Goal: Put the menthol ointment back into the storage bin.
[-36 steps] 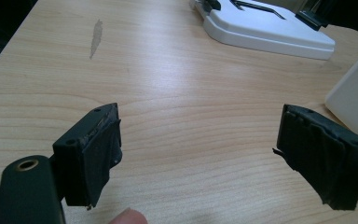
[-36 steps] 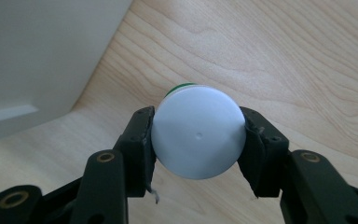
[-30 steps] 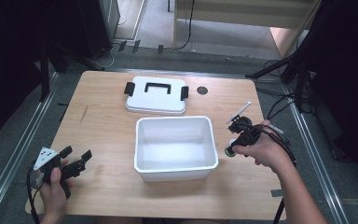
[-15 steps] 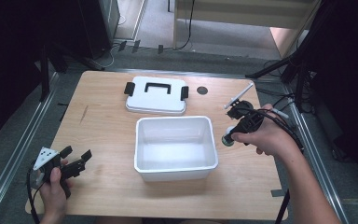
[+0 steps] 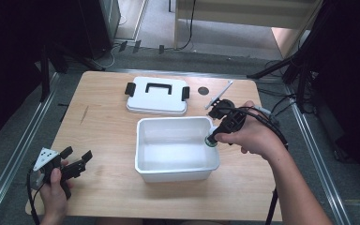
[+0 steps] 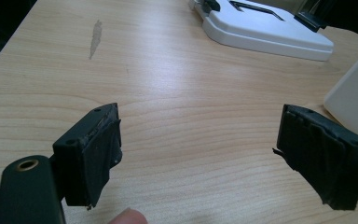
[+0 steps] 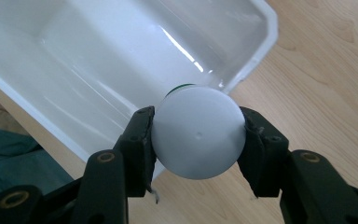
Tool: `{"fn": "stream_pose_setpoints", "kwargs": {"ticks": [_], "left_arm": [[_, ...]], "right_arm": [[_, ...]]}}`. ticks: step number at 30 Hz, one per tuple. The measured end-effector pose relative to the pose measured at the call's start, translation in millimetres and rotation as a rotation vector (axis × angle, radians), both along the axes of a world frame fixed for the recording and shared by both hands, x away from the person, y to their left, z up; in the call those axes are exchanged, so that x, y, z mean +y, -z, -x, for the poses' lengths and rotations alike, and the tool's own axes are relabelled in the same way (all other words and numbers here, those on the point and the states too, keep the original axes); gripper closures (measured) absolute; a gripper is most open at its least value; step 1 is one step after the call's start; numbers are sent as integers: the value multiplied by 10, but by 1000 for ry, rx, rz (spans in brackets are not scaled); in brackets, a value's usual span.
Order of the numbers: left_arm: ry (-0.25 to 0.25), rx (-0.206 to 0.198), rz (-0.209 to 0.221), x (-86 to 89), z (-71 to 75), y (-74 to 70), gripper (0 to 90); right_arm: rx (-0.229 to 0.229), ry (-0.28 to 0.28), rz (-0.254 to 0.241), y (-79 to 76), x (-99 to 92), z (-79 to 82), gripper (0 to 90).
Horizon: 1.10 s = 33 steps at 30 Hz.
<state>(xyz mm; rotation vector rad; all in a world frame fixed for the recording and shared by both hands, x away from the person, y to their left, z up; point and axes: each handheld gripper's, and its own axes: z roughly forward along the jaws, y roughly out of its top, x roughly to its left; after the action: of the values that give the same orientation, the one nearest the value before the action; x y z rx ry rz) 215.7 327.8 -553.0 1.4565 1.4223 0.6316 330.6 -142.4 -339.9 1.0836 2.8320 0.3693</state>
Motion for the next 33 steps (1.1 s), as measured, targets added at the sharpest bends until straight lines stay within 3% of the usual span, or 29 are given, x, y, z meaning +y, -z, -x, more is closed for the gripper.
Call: {"fn": "stream_pose_setpoints", "kwargs": {"ticks": [8,22,29,33], "left_arm": [[-1,-1,1,-1,-2,1,147],[1,0,0,-1,-2,0,147],[3,2,1,-1,-3,0,147],[3,2,1,0,-3,0,147]], "right_arm": [[38,-25,1,159,172,-2,517],[112,-57,8,675,424,1,517],[125,-73,27,908,543,24,517],[125,-93,68,1019,600,39,517]]}}
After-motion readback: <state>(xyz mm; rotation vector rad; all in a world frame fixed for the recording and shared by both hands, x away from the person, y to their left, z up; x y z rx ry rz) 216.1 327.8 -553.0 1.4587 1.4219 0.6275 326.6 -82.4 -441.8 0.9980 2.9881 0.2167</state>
